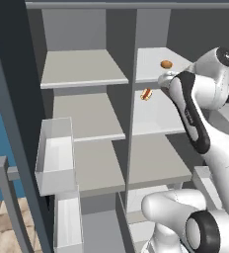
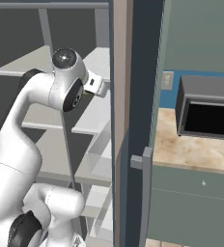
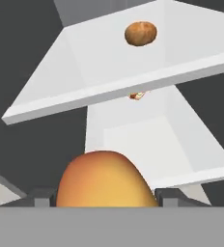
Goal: Take the tangerine and mango from the fridge shelf and place them in the freezer drawer to begin freezing them.
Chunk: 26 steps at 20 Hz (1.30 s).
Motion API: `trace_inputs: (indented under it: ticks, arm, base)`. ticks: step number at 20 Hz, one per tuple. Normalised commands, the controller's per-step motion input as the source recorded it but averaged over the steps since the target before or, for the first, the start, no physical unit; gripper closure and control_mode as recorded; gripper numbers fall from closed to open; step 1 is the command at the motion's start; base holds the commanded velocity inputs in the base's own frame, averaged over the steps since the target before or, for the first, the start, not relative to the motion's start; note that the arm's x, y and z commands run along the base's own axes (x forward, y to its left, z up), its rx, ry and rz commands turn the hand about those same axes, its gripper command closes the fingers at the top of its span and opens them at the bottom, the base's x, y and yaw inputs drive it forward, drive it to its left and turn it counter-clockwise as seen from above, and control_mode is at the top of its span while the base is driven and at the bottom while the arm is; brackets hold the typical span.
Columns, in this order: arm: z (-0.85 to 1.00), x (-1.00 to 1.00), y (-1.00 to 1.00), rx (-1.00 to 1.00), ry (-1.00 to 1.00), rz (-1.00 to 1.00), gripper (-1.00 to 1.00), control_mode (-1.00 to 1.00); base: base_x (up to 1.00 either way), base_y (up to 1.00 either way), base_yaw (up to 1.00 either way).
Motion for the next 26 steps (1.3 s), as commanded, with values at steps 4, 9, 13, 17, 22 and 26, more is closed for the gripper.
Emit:
trace_inputs:
  ticks: [4, 9, 13, 17, 22, 26]
  arm:
    - [-0.48, -1.00, 0.31, -0.05, 0.19, 0.18, 1.00, -1.00]
    - [-0.96, -1.00, 0.06, -0.08, 0.30, 0.07, 1.00, -1.00]
    - [-0.83, -0.98, -0.21, -0.11, 0.29, 0.00, 1.00, -1.00]
    - [-0.09, -0.26, -0.12, -0.03, 0.09, -0.04, 1.00, -1.00]
    - [0.00, 0.00, 0.00, 0.00, 0.00, 0.00, 1.00, -1.00]
    - [0.00, 0.00, 0.00, 0.00, 0.00, 0.00, 1.00, -1.00]
  base:
    - [0.00, 0.00, 0.00]
    - [0.00, 0.00, 0.00]
    - [0.00, 0.00, 0.00]
    - [0.00, 0.00, 0.00]
    - [0.00, 0.00, 0.00]
    - [0.00, 0.00, 0.00]
